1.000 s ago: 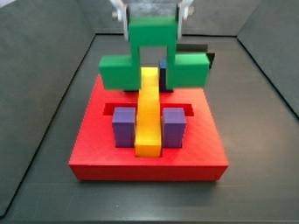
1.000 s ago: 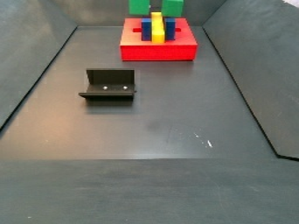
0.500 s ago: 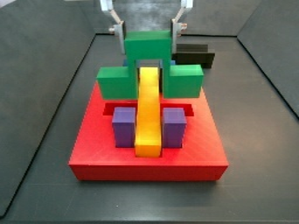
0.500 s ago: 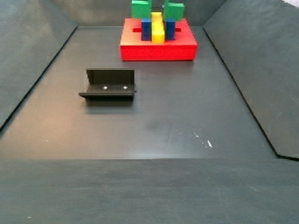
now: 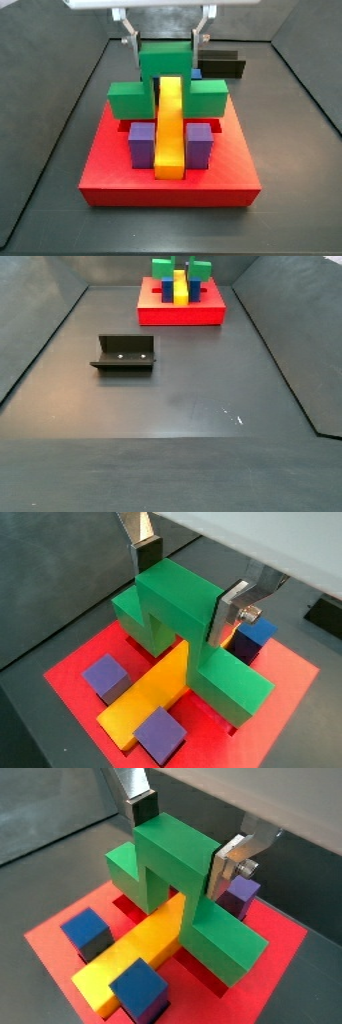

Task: Pick up the green object. Move up. Place the green object on the fixture. Regrasp the green object. Move to above the board. Insert the green object.
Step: Insert the green object.

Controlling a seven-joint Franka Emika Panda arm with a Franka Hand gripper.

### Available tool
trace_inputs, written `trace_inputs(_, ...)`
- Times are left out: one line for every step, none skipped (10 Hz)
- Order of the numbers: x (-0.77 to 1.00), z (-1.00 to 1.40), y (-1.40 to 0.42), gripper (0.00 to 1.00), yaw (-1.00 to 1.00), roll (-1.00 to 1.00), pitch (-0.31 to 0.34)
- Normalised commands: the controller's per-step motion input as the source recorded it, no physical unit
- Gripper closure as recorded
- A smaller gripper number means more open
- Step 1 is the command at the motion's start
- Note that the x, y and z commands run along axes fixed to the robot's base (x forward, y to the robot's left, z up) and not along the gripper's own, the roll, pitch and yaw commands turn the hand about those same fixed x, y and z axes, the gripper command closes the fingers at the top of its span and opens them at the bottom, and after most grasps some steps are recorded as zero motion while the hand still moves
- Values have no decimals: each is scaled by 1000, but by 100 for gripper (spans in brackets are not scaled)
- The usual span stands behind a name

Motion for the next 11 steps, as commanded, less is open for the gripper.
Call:
trace_inputs(0, -329, 0, 100, 57, 79, -36)
trace_inputs(40, -229, 0, 100, 69, 63, -16)
trace_inputs(109, -46, 0, 100, 74, 33, 0)
trace_inputs(80, 0, 57, 100, 63, 31, 0)
trace_inputs(57, 0, 86, 100, 69, 7, 0)
trace_inputs(31, 14, 80, 100, 69, 0, 0)
trace_inputs(0, -97, 0, 100, 40, 21, -13)
trace_inputs(0, -137, 0, 100, 17, 86, 0)
trace_inputs(0, -214, -9, 100, 3, 153, 0)
trace_inputs(20, -266, -17, 100, 0, 196, 0)
trace_inputs(3, -249, -69, 100, 0, 221, 1)
